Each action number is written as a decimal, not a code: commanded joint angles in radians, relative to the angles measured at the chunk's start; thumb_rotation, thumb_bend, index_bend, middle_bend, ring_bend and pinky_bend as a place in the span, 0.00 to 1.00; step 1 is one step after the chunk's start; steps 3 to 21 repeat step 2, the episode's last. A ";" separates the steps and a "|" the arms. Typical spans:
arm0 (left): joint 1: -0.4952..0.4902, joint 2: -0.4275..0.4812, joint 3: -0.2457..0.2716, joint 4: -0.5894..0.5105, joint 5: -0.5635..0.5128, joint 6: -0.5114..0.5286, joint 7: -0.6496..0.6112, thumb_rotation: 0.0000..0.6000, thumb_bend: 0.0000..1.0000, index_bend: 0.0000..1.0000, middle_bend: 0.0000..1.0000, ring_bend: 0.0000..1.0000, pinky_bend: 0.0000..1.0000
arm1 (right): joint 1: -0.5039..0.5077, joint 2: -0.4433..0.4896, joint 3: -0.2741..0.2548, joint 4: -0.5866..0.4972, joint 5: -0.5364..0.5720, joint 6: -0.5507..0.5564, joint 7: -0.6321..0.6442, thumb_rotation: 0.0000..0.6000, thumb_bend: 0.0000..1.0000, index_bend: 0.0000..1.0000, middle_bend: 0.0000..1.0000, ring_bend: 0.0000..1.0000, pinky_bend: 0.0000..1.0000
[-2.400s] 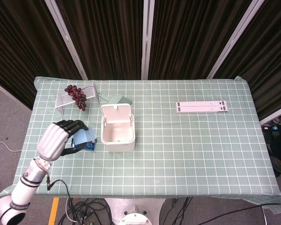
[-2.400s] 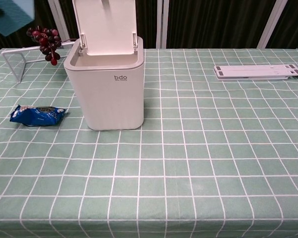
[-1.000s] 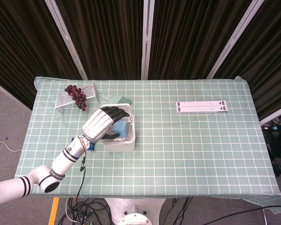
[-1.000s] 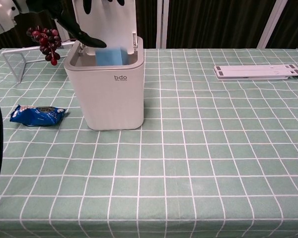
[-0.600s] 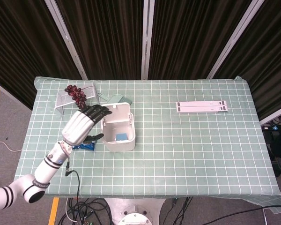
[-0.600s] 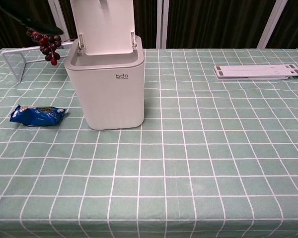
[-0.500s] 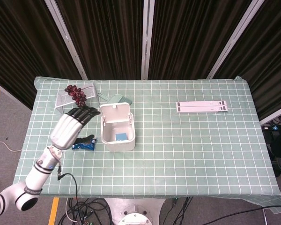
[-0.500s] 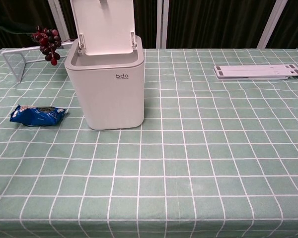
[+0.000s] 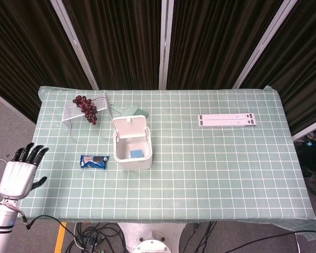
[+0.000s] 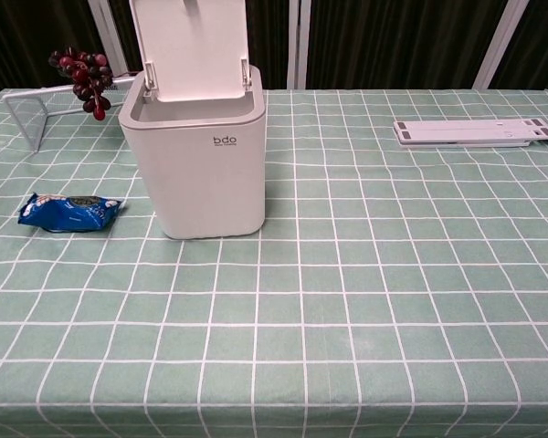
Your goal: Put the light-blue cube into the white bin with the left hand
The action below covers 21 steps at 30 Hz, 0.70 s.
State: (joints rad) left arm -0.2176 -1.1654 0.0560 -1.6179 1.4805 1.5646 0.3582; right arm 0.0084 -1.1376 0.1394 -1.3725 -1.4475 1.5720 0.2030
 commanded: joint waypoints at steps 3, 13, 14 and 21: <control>0.037 0.004 0.005 0.009 -0.019 -0.009 -0.035 1.00 0.03 0.16 0.14 0.08 0.19 | -0.003 -0.012 -0.015 -0.008 -0.019 0.010 -0.040 1.00 0.18 0.00 0.00 0.00 0.00; 0.037 0.004 0.005 0.009 -0.019 -0.009 -0.035 1.00 0.03 0.16 0.14 0.08 0.19 | -0.003 -0.012 -0.015 -0.008 -0.019 0.010 -0.040 1.00 0.18 0.00 0.00 0.00 0.00; 0.037 0.004 0.005 0.009 -0.019 -0.009 -0.035 1.00 0.03 0.16 0.14 0.08 0.19 | -0.003 -0.012 -0.015 -0.008 -0.019 0.010 -0.040 1.00 0.18 0.00 0.00 0.00 0.00; 0.037 0.004 0.005 0.009 -0.019 -0.009 -0.035 1.00 0.03 0.16 0.14 0.08 0.19 | -0.003 -0.012 -0.015 -0.008 -0.019 0.010 -0.040 1.00 0.18 0.00 0.00 0.00 0.00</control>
